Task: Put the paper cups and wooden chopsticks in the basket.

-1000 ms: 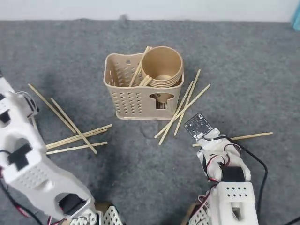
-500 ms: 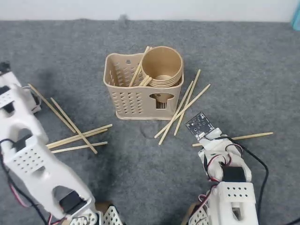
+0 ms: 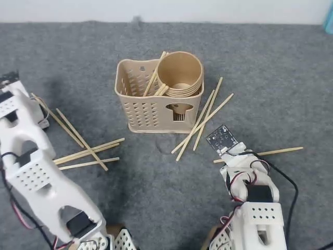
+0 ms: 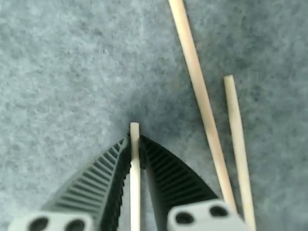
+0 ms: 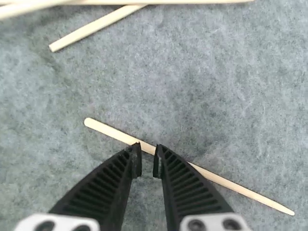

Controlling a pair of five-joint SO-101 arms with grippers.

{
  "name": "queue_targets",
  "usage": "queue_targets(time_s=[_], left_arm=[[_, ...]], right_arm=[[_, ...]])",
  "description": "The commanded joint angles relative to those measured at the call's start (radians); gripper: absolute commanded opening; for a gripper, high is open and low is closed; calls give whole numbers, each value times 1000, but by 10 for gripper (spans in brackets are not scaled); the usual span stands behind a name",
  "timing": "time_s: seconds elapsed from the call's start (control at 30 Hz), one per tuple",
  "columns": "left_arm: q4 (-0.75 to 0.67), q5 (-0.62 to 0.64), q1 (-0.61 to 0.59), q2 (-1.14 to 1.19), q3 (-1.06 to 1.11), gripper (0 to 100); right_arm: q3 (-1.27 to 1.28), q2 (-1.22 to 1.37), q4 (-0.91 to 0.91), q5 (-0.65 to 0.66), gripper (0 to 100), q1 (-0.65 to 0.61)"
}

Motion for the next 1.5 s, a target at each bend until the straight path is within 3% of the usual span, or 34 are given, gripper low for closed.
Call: queue_targets(time_s=[0.0,0.17,0.4,0.8,1.1,1.47], left_arm=[[77,-6,-8,-121,-38,12],[158,-6,-11,-258,-19,12],[146,-6,-3,-545,168,12],[-120,-6,89,-1092,613,12],[-203,-5,126,-1270,627,12],[-551,0,126,-1376,628,12]], right_arm=[[-21,-13,-24,-9,54,15],[-21,-13,-24,-9,54,15],[-21,-13,-24,-9,54,15],[-21,-15,-18,-9,54,15],[-21,-15,-16,-9,54,15],[-11,-22,-19,-9,54,15]])
